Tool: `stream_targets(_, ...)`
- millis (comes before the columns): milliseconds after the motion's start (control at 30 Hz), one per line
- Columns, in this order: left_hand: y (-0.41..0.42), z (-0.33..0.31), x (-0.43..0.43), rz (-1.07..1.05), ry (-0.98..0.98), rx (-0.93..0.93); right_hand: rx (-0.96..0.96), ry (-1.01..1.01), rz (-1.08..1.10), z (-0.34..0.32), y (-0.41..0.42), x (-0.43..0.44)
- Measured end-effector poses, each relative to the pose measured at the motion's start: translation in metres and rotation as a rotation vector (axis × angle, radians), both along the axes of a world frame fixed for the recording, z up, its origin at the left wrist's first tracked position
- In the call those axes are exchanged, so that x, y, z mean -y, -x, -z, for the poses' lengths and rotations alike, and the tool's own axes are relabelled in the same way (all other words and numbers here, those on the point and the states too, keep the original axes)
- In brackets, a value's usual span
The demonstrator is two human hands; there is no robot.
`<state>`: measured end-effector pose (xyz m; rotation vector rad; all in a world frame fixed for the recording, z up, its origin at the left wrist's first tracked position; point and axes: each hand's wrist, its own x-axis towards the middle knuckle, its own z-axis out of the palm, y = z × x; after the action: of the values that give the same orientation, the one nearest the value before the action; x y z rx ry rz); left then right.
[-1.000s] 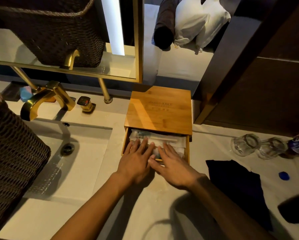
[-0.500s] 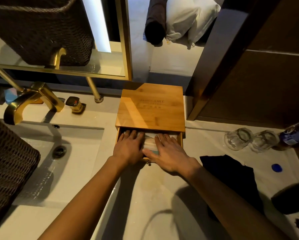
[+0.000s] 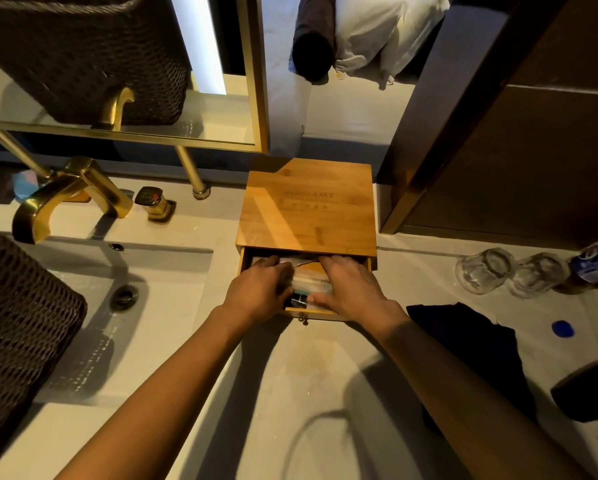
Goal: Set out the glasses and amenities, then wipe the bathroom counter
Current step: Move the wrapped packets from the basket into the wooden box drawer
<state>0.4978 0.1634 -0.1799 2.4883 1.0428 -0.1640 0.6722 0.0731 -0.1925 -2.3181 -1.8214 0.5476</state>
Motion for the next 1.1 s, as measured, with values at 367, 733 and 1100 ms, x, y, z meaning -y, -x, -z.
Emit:
stream_targets(367, -0.001, 0.0, 0.004, 0.078, -0.093, -0.03, 0.07, -0.136, -0.012, 0.005, 0.005, 0.009)
stream_targets(733, -0.015, -0.039, -0.036, 0.027, -0.284, 0.327, -0.456, -0.44, 0.408, -0.005, 0.048, 0.076)
stream_targets(1100, -0.045, 0.01, -0.11, 0.033, -0.283, 0.016, -1.217, 0.036, 0.811, 0.022, 0.079, 0.052)
